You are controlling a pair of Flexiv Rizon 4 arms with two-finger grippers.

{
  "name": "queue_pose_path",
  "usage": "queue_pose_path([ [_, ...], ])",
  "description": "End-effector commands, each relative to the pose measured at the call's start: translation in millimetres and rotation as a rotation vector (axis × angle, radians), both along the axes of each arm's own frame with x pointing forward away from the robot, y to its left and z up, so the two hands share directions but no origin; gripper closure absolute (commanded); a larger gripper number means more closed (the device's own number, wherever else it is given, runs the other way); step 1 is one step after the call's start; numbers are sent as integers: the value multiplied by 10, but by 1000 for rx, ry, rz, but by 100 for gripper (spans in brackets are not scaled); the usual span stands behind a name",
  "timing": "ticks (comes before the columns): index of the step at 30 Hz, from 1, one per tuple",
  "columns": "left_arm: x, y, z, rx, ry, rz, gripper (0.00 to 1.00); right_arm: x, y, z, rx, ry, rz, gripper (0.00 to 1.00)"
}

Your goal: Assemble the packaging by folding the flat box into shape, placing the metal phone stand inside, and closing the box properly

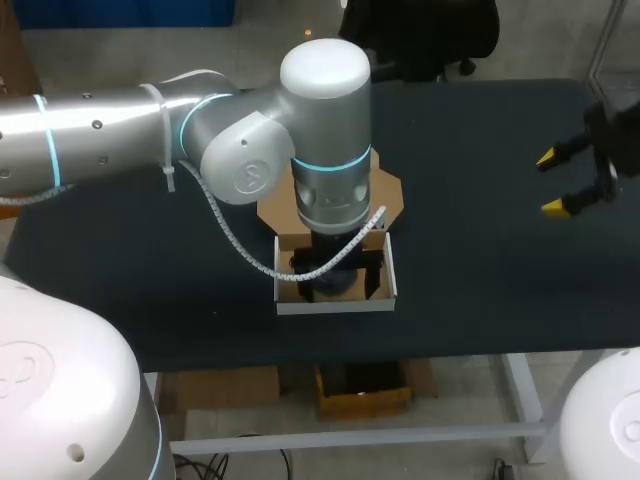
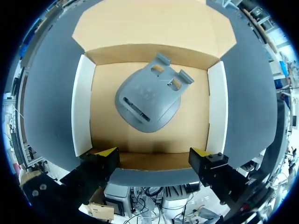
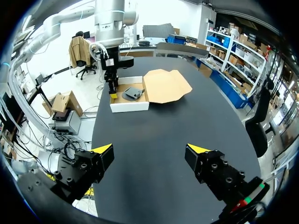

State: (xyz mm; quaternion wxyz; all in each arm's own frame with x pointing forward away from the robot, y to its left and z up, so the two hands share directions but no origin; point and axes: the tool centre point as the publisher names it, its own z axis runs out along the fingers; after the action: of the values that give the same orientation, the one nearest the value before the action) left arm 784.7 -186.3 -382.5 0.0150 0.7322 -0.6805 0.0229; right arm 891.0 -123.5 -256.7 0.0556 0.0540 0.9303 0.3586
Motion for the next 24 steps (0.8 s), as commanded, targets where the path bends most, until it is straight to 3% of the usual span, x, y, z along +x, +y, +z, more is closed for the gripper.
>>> queue_pose_path([
  [1,22,37,55,-16,-30,-7,0,103,0,73,2,19,30,0],
  [9,186,196,223,-117,-99,-18,0,267,77,199,-9,18,93,0],
  [17,436,546,425,-272,-169,-54,0,449,206,330,-12,19,187,0],
  [21,576,746,440,-353,-168,-72,0,542,285,376,-24,25,229,0],
  [24,638,825,433,-362,-170,-73,0,595,324,389,-20,23,248,0],
])
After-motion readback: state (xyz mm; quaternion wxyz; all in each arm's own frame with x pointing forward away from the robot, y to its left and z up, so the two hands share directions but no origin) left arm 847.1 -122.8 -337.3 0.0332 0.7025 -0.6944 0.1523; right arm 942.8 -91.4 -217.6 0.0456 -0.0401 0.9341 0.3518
